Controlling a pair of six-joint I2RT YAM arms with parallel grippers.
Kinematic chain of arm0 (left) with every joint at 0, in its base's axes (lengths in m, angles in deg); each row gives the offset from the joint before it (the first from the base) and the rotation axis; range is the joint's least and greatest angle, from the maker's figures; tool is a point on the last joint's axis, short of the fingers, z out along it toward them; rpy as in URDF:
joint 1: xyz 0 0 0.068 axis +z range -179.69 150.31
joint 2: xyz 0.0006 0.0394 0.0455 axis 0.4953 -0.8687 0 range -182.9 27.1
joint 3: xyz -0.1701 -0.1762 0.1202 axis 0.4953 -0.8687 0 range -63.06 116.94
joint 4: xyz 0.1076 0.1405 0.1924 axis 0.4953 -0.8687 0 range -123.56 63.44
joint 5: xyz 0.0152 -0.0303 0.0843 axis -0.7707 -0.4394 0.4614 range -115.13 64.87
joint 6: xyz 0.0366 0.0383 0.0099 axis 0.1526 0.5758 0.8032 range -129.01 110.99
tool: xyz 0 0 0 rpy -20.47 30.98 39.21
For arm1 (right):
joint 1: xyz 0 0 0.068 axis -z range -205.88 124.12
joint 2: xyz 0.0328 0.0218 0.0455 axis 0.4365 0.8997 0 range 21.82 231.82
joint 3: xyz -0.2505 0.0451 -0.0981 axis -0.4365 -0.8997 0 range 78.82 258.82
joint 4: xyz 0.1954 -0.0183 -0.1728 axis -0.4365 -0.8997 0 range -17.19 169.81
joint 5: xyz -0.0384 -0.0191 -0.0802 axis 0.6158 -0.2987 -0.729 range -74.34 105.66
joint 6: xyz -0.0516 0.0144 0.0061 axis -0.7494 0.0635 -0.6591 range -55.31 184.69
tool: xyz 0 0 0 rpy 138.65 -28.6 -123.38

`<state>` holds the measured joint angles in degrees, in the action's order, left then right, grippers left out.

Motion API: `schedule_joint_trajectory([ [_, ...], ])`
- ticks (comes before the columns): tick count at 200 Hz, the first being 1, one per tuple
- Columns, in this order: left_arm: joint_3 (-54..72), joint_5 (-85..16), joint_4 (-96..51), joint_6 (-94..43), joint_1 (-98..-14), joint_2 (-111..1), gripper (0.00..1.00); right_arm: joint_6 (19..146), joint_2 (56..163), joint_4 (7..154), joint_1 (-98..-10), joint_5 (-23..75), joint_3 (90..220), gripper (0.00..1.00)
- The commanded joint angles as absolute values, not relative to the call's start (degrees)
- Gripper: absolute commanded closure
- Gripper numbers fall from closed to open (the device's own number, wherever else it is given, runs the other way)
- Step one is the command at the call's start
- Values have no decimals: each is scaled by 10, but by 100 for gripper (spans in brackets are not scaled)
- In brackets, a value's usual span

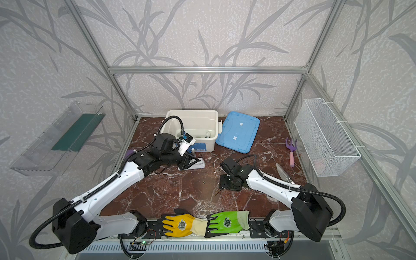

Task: Organize the chemistry lab equipment
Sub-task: 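Close the right gripper on the steel tweezers and lift them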

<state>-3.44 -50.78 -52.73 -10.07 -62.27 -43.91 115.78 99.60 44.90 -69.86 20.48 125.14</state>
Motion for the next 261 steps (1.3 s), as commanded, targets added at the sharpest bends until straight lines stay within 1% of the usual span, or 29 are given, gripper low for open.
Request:
schedule_joint_trajectory([
  [1,-40,-496,-530,-89,-625,-422,52,1218,1014,391,-700,136,1280,44],
  [44,-45,-490,-530,-83,-623,-416,53,1276,1062,424,-688,124,1304,51],
  [97,-44,-484,-536,-76,-616,-413,53,1299,1124,448,-670,135,1330,60],
  [225,-38,-523,-532,-87,-561,-394,54,1301,1176,471,-656,135,1325,73],
  [261,-36,-525,-533,-88,-555,-393,54,1308,1189,479,-655,136,1320,81],
])
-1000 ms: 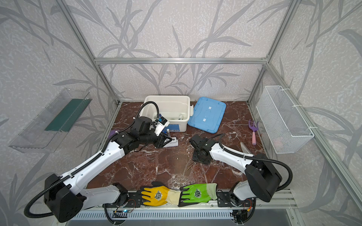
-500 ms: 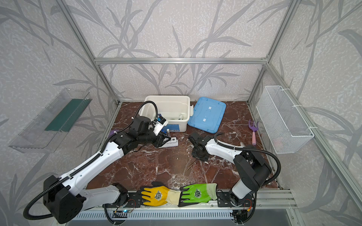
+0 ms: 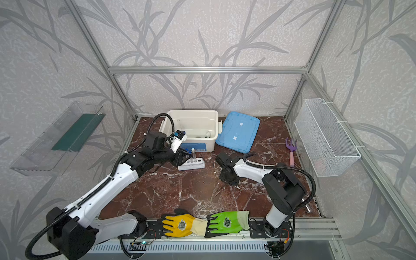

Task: Organize the chemistry lab equipment
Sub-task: 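Close the right gripper on the steel tweezers and lift them, then carry the tweezers toward the left gripper while the left gripper approaches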

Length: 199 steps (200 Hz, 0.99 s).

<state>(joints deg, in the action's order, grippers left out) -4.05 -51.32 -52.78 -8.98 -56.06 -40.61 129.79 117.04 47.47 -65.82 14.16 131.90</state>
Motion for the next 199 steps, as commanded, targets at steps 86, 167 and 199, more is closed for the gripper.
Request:
schedule_joint_trajectory([
  [86,-39,-529,-534,-90,-545,-391,54,1288,1211,478,-646,131,1348,100],
  [167,-32,-598,-517,-114,-544,-398,52,1154,1113,435,-617,129,1439,100],
  [199,-30,-678,-475,-155,-544,-414,51,1085,1071,459,-615,121,1464,100],
])
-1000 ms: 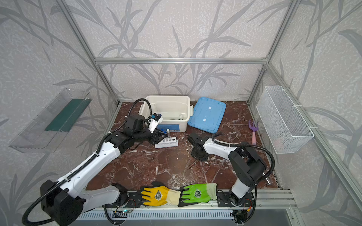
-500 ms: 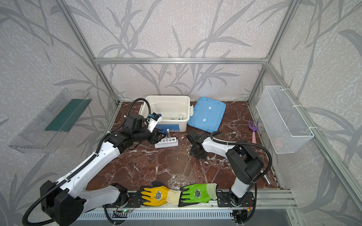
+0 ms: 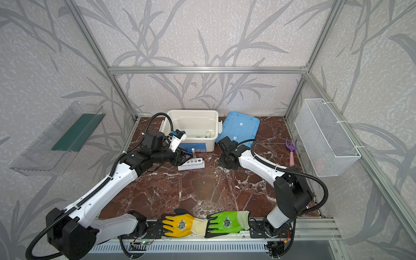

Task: Organize the chemistry lab equipment
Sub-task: 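Carry the tweezers toward the left gripper while the left gripper approaches, then close the left gripper on the tweezers and open the right gripper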

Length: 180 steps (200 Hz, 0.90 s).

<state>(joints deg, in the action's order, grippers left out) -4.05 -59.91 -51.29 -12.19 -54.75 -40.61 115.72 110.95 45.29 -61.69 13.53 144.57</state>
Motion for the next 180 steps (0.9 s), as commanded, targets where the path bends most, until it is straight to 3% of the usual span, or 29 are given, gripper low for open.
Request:
schedule_joint_trajectory([
  [1,-29,-681,-473,-156,-544,-415,51,1083,1069,462,-615,121,1464,100],
  [70,-9,-801,-385,-239,-565,-476,51,987,1013,622,-605,233,1460,100],
  [180,25,-793,-324,-257,-597,-566,51,1009,970,710,-596,338,1466,100],
])
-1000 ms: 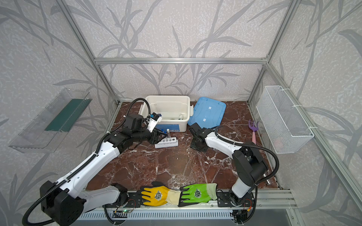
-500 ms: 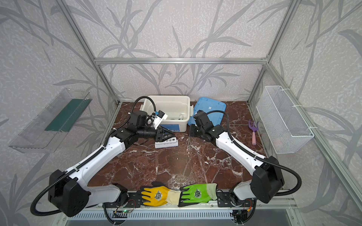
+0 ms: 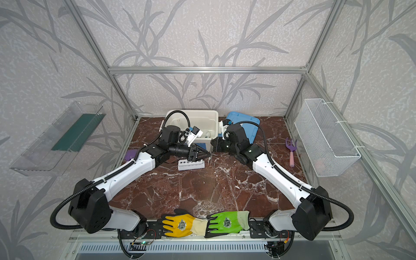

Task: Organize the chemistry lab equipment
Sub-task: 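Close the left gripper on the tweezers and open the right gripper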

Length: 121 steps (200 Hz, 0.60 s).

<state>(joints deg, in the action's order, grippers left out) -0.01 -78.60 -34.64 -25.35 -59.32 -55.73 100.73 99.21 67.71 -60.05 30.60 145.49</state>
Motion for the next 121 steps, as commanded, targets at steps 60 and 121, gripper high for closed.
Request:
schedule_joint_trajectory([
  [60,39,-813,-292,-278,-601,-578,55,1037,968,768,-595,371,1448,100],
  [121,36,-822,-281,-288,-600,-566,76,1025,978,789,-595,378,1442,100],
])
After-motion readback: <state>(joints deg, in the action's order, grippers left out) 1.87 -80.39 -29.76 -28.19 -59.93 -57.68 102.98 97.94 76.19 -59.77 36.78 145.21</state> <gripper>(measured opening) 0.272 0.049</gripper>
